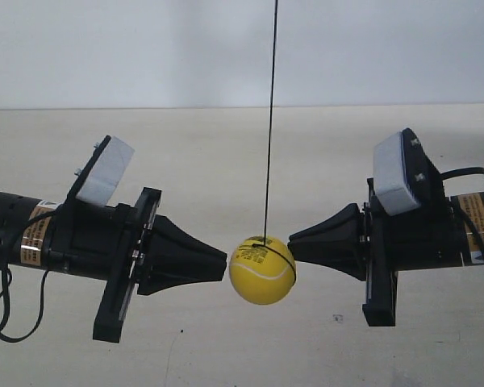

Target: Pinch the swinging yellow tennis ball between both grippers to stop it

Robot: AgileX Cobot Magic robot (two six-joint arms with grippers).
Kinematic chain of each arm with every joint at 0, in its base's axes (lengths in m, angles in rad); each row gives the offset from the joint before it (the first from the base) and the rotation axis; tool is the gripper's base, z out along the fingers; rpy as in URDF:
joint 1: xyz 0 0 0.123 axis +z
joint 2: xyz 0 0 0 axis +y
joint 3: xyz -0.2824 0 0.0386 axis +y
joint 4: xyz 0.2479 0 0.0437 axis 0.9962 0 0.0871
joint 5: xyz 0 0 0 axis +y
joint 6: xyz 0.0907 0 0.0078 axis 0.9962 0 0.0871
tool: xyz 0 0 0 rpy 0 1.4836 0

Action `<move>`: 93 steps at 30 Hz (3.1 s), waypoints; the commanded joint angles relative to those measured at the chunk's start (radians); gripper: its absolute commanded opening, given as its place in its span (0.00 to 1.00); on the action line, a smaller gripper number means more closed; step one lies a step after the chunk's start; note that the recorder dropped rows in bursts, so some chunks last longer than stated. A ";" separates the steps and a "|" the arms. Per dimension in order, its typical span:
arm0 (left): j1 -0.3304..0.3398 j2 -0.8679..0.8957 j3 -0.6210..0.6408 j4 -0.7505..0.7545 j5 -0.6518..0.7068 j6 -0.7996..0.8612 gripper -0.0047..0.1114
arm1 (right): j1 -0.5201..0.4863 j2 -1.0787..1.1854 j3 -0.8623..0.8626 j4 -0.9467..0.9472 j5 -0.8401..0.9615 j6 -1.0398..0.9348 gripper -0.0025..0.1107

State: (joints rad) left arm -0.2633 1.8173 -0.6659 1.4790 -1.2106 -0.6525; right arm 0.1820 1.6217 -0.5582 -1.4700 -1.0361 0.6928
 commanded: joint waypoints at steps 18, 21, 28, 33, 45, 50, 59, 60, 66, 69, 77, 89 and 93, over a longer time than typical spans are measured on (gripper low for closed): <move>0.044 -0.008 -0.032 0.079 -0.010 -0.094 0.08 | -0.004 -0.006 -0.002 0.058 0.022 -0.033 0.02; 0.044 -0.008 -0.032 0.091 -0.010 -0.099 0.08 | -0.004 -0.006 -0.002 0.058 0.024 -0.033 0.02; 0.044 -0.008 -0.032 0.099 -0.010 -0.099 0.08 | -0.004 -0.006 -0.002 0.044 0.024 -0.027 0.02; 0.044 -0.008 -0.032 0.103 -0.010 -0.099 0.08 | -0.004 -0.006 -0.002 0.024 0.024 -0.010 0.02; 0.044 -0.008 -0.032 0.095 -0.010 -0.087 0.08 | -0.004 -0.006 -0.002 -0.018 -0.008 0.032 0.02; 0.042 -0.008 -0.032 0.087 -0.010 -0.087 0.08 | -0.004 -0.006 -0.002 -0.019 -0.008 0.038 0.02; 0.042 -0.008 -0.032 0.042 -0.010 -0.065 0.08 | -0.004 -0.006 -0.002 0.073 -0.041 -0.032 0.02; 0.042 -0.008 -0.032 0.042 -0.010 -0.065 0.08 | -0.004 -0.006 -0.002 0.099 -0.046 -0.046 0.02; 0.044 -0.137 -0.051 -0.027 -0.010 -0.090 0.08 | -0.004 -0.020 -0.081 0.173 -0.029 -0.026 0.02; 0.044 -0.364 -0.103 -0.031 0.010 -0.219 0.08 | -0.004 -0.126 -0.179 0.150 -0.023 0.110 0.02; 0.044 -0.964 -0.137 -0.033 0.501 -0.367 0.08 | -0.004 -0.613 -0.302 0.045 0.311 0.395 0.02; 0.044 -1.623 -0.125 -0.105 1.160 -0.391 0.08 | -0.004 -1.132 -0.279 -0.006 0.845 0.478 0.02; 0.044 -1.767 -0.082 -0.105 1.265 -0.391 0.08 | -0.004 -1.215 -0.217 -0.023 0.927 0.484 0.02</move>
State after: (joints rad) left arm -0.2216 0.1283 -0.7758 1.3895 -0.0371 -1.0337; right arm 0.1820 0.4550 -0.8152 -1.4767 -0.1796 1.1676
